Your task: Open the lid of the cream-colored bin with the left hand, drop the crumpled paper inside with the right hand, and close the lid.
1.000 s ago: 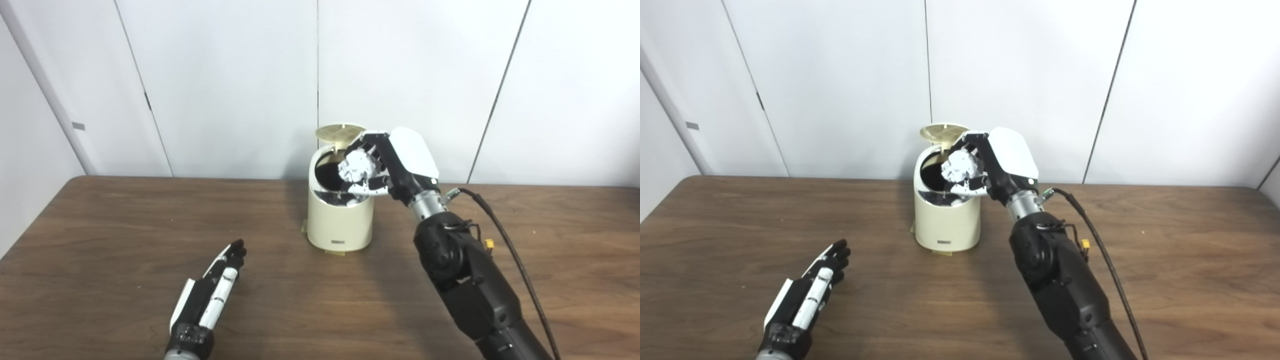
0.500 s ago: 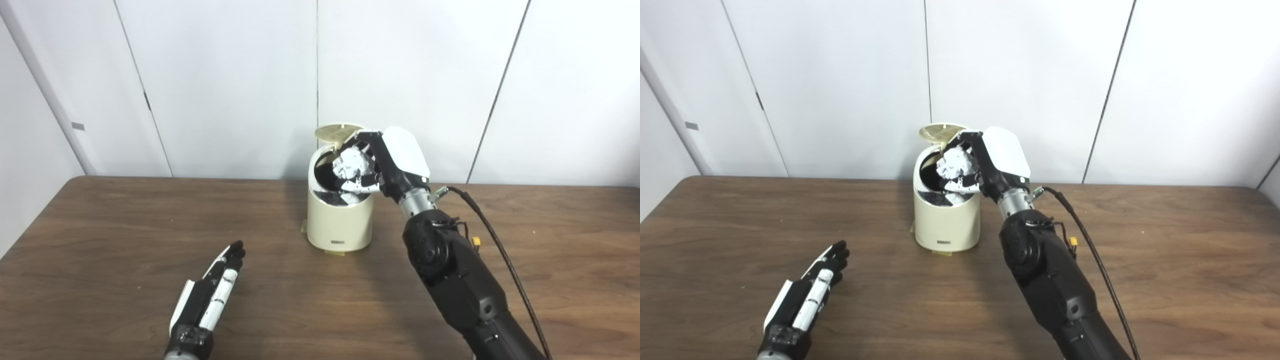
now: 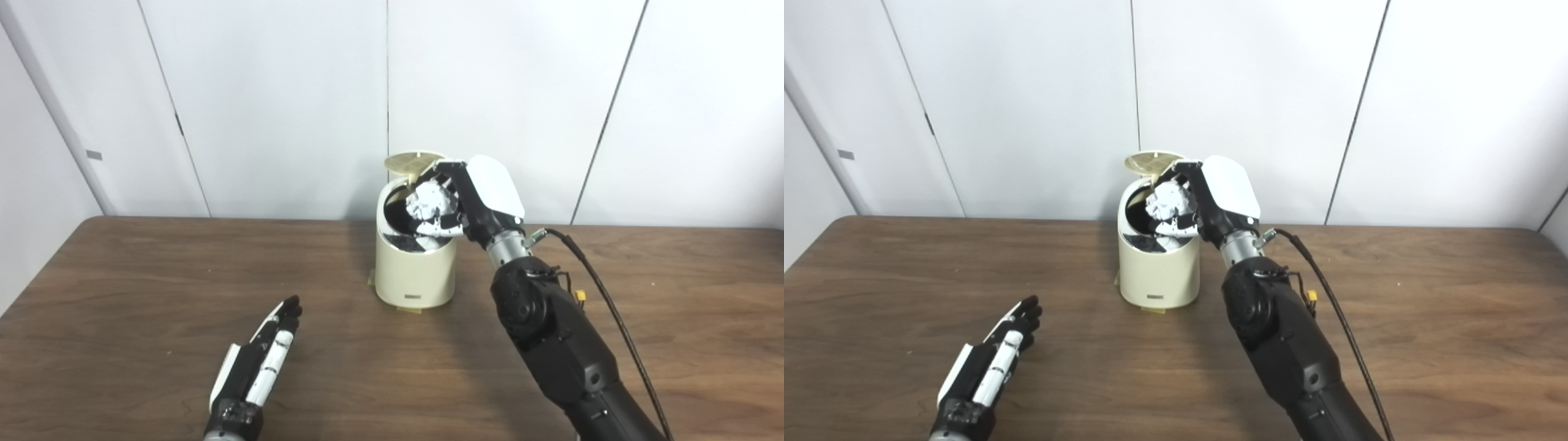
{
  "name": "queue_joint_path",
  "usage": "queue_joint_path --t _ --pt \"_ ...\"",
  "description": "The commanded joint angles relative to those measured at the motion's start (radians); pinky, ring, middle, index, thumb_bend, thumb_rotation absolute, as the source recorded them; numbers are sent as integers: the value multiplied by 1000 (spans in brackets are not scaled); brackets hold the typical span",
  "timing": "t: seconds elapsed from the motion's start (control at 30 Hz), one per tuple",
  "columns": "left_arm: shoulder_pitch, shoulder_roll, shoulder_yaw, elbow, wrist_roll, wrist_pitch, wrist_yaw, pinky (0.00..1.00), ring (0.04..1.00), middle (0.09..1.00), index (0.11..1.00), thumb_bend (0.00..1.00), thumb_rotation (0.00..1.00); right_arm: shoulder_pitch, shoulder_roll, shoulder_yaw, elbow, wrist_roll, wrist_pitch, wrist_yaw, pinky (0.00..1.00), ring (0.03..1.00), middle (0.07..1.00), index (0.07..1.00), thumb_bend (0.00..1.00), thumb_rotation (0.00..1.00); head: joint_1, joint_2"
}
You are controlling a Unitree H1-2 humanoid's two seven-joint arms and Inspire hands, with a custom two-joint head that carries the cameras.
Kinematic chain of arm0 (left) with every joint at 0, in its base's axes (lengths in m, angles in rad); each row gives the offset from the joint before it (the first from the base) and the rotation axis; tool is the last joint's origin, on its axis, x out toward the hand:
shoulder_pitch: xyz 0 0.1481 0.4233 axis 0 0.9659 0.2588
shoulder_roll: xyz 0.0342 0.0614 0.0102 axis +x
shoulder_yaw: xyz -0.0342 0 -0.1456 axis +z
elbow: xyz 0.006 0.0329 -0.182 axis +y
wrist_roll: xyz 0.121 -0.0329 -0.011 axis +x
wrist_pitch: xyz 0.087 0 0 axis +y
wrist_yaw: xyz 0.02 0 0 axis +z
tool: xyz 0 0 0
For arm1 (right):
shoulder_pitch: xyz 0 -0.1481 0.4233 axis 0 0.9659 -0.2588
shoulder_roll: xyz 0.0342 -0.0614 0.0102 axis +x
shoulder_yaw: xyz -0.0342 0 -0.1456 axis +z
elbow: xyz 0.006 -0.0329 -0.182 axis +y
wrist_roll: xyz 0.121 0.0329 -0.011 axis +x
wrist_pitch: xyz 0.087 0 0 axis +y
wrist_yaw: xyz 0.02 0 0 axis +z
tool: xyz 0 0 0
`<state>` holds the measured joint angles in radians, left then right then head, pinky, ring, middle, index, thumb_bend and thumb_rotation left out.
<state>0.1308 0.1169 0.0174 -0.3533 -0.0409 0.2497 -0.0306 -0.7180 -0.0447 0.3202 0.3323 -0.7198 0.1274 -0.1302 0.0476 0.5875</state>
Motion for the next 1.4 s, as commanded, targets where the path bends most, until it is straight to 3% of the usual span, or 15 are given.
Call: queue_joint_path --t 0.0,0.03,0.07,0.13,0.2,0.23,0.33,0.4,0.6,0.67,0.83,0.87,1.07,1.27,1.37 --pt "35 -36 -3 -32 -2 -23 11 980 961 944 974 548 824 -46 5 15 -27 5 34 61 425 406 524 551 503 0 0 2" --pt "34 -37 -3 -30 -4 -23 11 975 959 944 975 541 819 -46 3 19 -32 3 52 80 465 442 602 518 507 0 0 2" --pt "34 -38 -5 -30 -5 -24 11 976 960 946 975 534 815 -46 0 23 -38 2 67 98 472 512 648 607 652 17 0 2" --pt "34 -39 -7 -28 -5 -28 10 978 958 947 976 510 811 -46 -3 29 -44 -1 85 115 429 550 681 706 797 84 2 2" --pt "32 -39 -9 -25 -4 -30 11 980 959 948 978 503 808 -46 -4 31 -46 -2 92 117 347 475 598 734 838 110 3 3" --pt "31 -39 -9 -23 -6 -31 10 977 957 948 979 502 805 -46 -4 33 -48 -4 96 118 230 333 443 744 846 121 3 3" --pt "29 -41 -8 -18 -11 -38 11 977 956 949 980 503 794 -47 -5 37 -51 -5 111 124 107 175 278 758 849 144 2 3" --pt "26 -42 -8 -15 -9 -38 13 975 956 950 981 502 789 -48 -6 38 -51 -5 115 127 76 130 231 756 861 152 1 2" --pt "23 -42 -11 -11 -12 -38 15 980 962 950 978 489 785 -47 -14 43 -53 -4 116 130 87 151 251 745 869 153 2 1" --pt "22 -40 -12 -7 -13 -42 16 985 962 951 980 496 778 -46 -17 43 -55 -2 114 131 133 231 331 743 866 146 2 1" --pt "23 -40 -17 -12 -14 -37 19 985 963 950 979 496 772 -42 -25 45 -63 -6 112 133 135 221 312 726 862 130 3 2" --pt "23 -39 -18 -12 -13 -37 19 988 963 950 980 496 768 -41 -27 46 -65 -7 114 134 192 306 405 724 858 134 3 2" --pt "24 -38 -22 -14 -10 -28 22 992 965 950 976 500 758 -34 -36 51 -65 -6 109 136 377 510 600 706 855 136 3 1" --pt "24 -37 -27 -15 -10 -27 21 996 969 953 982 508 739 -30 -37 51 -67 -5 106 133 364 496 587 692 850 124 2 1" --pt "24 -35 -32 -13 -3 -28 22 996 970 953 980 514 742 -31 -42 56 -64 -7 88 127 469 613 693 710 857 122 2 1"
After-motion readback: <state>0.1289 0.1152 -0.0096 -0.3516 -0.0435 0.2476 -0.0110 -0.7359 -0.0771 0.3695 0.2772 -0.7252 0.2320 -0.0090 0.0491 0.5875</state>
